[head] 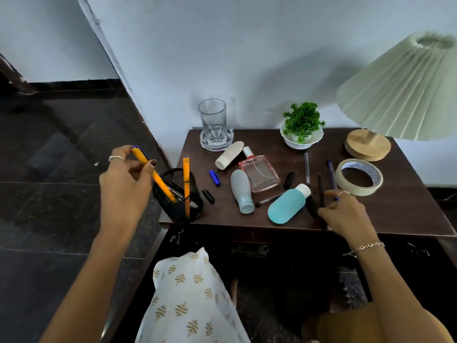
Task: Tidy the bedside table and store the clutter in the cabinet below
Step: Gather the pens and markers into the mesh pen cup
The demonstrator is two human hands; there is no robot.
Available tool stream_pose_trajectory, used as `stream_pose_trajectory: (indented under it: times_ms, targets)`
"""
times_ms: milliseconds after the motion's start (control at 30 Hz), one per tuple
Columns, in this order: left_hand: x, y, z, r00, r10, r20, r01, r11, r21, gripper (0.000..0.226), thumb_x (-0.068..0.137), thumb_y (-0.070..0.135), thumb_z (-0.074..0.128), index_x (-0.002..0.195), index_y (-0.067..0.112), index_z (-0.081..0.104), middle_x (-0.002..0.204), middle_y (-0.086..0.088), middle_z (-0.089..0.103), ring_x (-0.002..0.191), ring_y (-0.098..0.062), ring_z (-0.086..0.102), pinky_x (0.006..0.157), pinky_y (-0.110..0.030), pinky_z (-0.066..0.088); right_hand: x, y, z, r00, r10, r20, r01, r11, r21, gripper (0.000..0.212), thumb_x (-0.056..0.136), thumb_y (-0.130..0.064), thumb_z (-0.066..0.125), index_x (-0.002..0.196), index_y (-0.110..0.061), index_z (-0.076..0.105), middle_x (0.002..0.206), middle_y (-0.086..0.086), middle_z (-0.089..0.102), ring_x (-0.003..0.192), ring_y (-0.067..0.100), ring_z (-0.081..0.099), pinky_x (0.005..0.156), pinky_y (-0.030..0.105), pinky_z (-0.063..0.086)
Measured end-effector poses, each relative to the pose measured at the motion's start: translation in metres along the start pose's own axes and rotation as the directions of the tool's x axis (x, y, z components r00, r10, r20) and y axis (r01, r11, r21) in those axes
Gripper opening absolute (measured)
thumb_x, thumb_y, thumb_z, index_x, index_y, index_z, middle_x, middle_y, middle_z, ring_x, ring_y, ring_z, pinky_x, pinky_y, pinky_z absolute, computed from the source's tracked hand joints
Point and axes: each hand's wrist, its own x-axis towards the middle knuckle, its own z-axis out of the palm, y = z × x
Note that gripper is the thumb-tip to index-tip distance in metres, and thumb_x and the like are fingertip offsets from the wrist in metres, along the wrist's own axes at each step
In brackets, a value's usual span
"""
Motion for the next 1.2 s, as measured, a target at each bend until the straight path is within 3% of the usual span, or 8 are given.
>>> stream_pose_trajectory:
  times_ms: [67, 133, 267, 400, 700, 833, 1000, 1200]
  targets:
    - [-0.003, -0.001, 0.006, 0.999, 0.005, 0.050, -0.010, 0.996, 0.094, 0.033, 0.089, 0.017, 0.062, 0.120, 0.012, 0.052, 0.087, -0.001, 0.065, 0.079, -0.013, 0.056, 0.065, -0.010, 0.039, 0.003, 0.004, -0.001, 0.999, 0.013, 0.035, -0.016, 0.995, 0.098, 0.046, 0.080, -0.005, 0.062, 0.126, -0.008, 0.054, 0.073, 0.004, 0.064, 0.077, 0.021, 0.059, 0.082, 0.031, 0.045]
    - [-0.004, -0.005, 0.011, 0.997, 0.017, 0.081, -0.030, 0.985, 0.167, 0.034, 0.087, 0.016, 0.065, 0.119, 0.013, 0.053, 0.089, -0.005, 0.068, 0.080, -0.020, 0.061, 0.072, -0.030, 0.049, 0.005, 0.007, -0.002, 0.995, 0.043, 0.086, -0.064, 0.967, 0.247, 0.040, 0.080, -0.002, 0.062, 0.119, -0.007, 0.059, 0.071, 0.001, 0.062, 0.072, 0.018, 0.059, 0.083, 0.038, 0.053]
    - [-0.009, -0.003, 0.017, 0.992, 0.001, 0.124, -0.036, 0.959, 0.282, 0.035, 0.086, 0.021, 0.067, 0.117, 0.016, 0.054, 0.091, -0.005, 0.069, 0.086, -0.031, 0.064, 0.081, -0.048, 0.052, 0.001, 0.008, -0.008, 0.980, 0.066, 0.186, -0.154, 0.843, 0.515, 0.021, 0.087, 0.006, 0.053, 0.093, -0.013, 0.059, 0.073, 0.004, 0.061, 0.055, 0.012, 0.061, 0.053, 0.023, 0.052]
    - [-0.014, 0.001, 0.020, 0.992, -0.005, 0.130, -0.035, 0.953, 0.302, 0.031, 0.086, 0.022, 0.066, 0.115, 0.018, 0.055, 0.089, 0.000, 0.067, 0.086, -0.030, 0.063, 0.080, -0.045, 0.052, -0.001, 0.009, -0.015, 0.984, 0.080, 0.161, -0.161, 0.784, 0.599, 0.021, 0.088, 0.006, 0.052, 0.101, -0.010, 0.059, 0.073, 0.004, 0.060, 0.045, 0.008, 0.059, 0.044, 0.020, 0.051]
    - [-0.026, 0.020, 0.023, 0.984, 0.151, 0.094, -0.172, 0.946, 0.275, 0.029, 0.085, 0.018, 0.065, 0.113, 0.018, 0.058, 0.110, -0.003, 0.062, 0.097, -0.024, 0.060, 0.085, -0.044, 0.052, 0.000, 0.009, -0.016, 0.990, 0.029, 0.138, -0.104, 0.812, 0.575, 0.024, 0.087, 0.003, 0.054, 0.106, -0.010, 0.061, 0.079, 0.002, 0.061, 0.065, 0.016, 0.056, 0.064, 0.027, 0.050]
    - [-0.060, 0.033, 0.055, 0.928, 0.261, 0.264, -0.309, 0.938, 0.156, 0.022, 0.086, 0.005, 0.060, 0.107, 0.009, 0.064, 0.109, -0.008, 0.062, 0.087, -0.018, 0.062, 0.085, -0.028, 0.049, -0.003, 0.004, -0.016, 0.988, 0.004, 0.156, -0.093, 0.818, 0.568, 0.022, 0.088, 0.002, 0.054, 0.102, -0.014, 0.059, 0.078, 0.000, 0.060, 0.063, 0.013, 0.054, 0.059, 0.024, 0.047]
    - [-0.066, 0.024, 0.100, 0.755, -0.009, 0.656, -0.374, 0.816, 0.442, 0.057, 0.086, -0.007, 0.050, 0.140, 0.007, 0.037, 0.145, -0.012, 0.038, 0.131, -0.028, 0.041, 0.103, -0.035, 0.040, -0.002, 0.003, -0.016, 0.984, 0.004, 0.180, -0.100, 0.845, 0.525, 0.028, 0.089, -0.001, 0.055, 0.115, -0.008, 0.061, 0.094, 0.006, 0.065, 0.076, 0.015, 0.059, 0.062, 0.025, 0.049]
    - [-0.057, 0.017, 0.130, 0.728, -0.118, 0.675, -0.496, 0.589, 0.638, 0.066, 0.090, -0.011, 0.043, 0.147, -0.005, 0.010, 0.155, -0.024, 0.008, 0.145, -0.037, 0.005, 0.107, -0.040, 0.036, 0.001, 0.005, -0.020, 0.984, -0.009, 0.178, -0.087, 0.846, 0.527, 0.033, 0.088, -0.001, 0.055, 0.121, -0.006, 0.059, 0.087, 0.002, 0.063, 0.072, 0.014, 0.058, 0.060, 0.024, 0.048]
